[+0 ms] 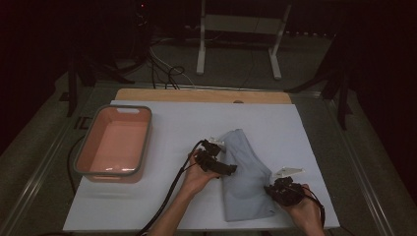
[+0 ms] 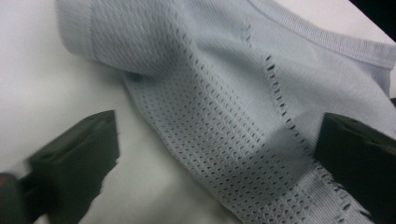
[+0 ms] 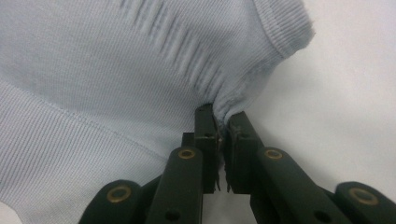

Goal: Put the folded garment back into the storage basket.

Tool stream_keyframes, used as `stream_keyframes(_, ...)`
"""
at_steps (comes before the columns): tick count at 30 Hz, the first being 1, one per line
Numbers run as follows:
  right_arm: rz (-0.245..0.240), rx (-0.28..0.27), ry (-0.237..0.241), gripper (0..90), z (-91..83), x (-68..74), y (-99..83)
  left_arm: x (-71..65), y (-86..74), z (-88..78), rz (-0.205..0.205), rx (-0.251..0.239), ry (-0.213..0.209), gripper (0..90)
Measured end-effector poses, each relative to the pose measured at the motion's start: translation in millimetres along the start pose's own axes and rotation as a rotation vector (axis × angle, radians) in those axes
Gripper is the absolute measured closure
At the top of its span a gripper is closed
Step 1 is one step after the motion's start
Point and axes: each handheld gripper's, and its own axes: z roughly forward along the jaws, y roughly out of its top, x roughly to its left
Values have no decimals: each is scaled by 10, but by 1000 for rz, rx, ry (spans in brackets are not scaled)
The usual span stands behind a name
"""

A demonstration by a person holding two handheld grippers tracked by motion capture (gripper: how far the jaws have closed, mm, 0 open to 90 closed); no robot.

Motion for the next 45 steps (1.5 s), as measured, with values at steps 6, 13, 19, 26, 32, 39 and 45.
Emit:
stream_keyframes(6,1,1,1,848,3,-5,1,2,-3,105,-20,15,9,4)
stream_keyframes(13,4,-1,2,848,5,-9,2,17,16,147,-8,33,28,95)
stream_keyframes(19,-3,-1,-8,848,12,1,12,-19,15,149,-8,46,-29,377)
stream_keyframes(26,0,-10,-5,842,15,-3,9,-97,7,130,25,40,-58,737)
stream_keyframes(32,34,-51,-10,663,-24,-4,2,-96,15,69,41,41,-50,761)
stream_keyframes(39,135,-100,69,301,-92,5,7,-78,17,10,47,31,-39,762)
stream_keyframes(45,86,-74,75,234,-16,128,8,-9,24,-74,40,23,-9,761)
